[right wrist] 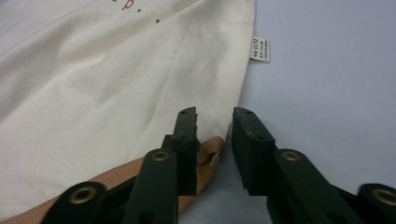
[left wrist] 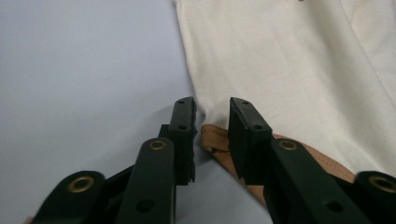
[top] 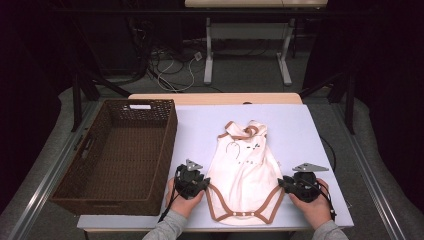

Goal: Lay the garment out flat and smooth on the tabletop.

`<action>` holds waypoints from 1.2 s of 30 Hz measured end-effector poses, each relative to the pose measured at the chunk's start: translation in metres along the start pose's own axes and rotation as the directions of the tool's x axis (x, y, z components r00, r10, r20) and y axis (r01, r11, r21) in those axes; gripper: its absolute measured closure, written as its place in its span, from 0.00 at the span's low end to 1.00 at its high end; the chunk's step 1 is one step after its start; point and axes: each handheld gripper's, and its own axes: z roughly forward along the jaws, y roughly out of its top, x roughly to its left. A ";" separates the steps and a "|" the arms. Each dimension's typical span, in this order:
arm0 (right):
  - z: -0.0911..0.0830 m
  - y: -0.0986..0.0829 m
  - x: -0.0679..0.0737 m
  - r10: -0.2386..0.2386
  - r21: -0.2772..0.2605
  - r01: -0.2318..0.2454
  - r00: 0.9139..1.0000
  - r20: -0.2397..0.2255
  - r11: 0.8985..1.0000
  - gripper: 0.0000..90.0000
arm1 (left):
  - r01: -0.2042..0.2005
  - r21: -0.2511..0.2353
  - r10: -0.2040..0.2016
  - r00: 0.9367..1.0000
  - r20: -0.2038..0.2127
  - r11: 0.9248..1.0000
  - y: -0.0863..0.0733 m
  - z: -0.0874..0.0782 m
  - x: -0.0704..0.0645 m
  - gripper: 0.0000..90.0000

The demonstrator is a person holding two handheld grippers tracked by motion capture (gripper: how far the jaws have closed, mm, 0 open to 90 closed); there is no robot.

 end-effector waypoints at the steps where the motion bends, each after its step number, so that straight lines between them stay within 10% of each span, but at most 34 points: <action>1: 0.000 0.000 -0.001 0.002 0.002 -0.002 1.000 -0.003 1.000 0.86 | 0.003 -0.001 -0.003 1.000 0.005 1.000 0.000 0.000 0.000 0.84; 36: -0.015 -0.007 -0.007 0.026 0.014 -0.026 0.999 -0.036 1.000 0.97 | 0.032 0.025 -0.033 0.999 0.015 0.999 -0.015 -0.023 0.005 0.97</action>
